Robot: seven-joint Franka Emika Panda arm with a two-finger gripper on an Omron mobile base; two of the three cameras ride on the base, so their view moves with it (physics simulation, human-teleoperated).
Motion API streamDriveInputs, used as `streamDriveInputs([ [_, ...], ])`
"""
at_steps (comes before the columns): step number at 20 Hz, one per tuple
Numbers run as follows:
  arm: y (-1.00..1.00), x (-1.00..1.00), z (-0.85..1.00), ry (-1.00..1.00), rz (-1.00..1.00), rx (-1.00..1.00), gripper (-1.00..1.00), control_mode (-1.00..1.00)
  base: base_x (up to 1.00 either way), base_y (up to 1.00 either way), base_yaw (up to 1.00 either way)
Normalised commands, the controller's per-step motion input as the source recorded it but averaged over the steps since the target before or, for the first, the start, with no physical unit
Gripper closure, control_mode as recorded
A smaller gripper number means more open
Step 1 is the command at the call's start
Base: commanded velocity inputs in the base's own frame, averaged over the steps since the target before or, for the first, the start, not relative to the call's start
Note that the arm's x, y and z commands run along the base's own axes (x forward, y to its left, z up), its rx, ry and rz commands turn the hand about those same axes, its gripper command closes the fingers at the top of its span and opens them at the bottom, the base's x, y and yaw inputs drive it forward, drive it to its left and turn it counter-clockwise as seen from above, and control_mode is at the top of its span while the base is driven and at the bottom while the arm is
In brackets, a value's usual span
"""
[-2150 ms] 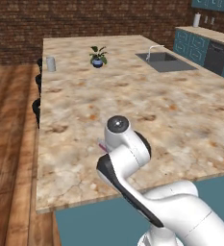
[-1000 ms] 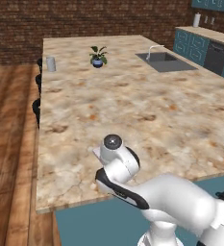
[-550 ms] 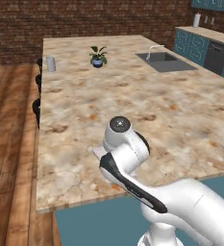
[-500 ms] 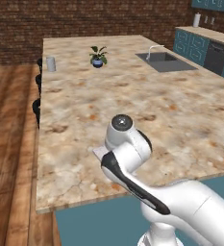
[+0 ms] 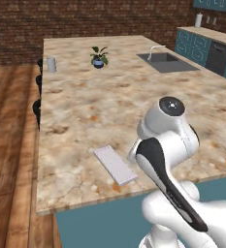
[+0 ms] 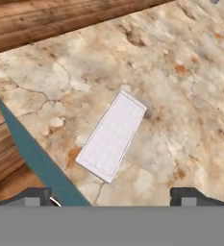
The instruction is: Open the freezer door, pick up the ice cube tray from the freezer, and place it on the dining counter.
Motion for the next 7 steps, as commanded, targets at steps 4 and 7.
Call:
streamDriveInputs([
  [4,-0.56,-0.63,0.57,-0.04,-0.12,0.20,-1.00,-1.00,0.00,0.00,0.00],
  [7,-0.27,-0.56,0.31,-0.05,-0.14,0.13,-1.00,-1.00,0.00,0.00,0.00],
])
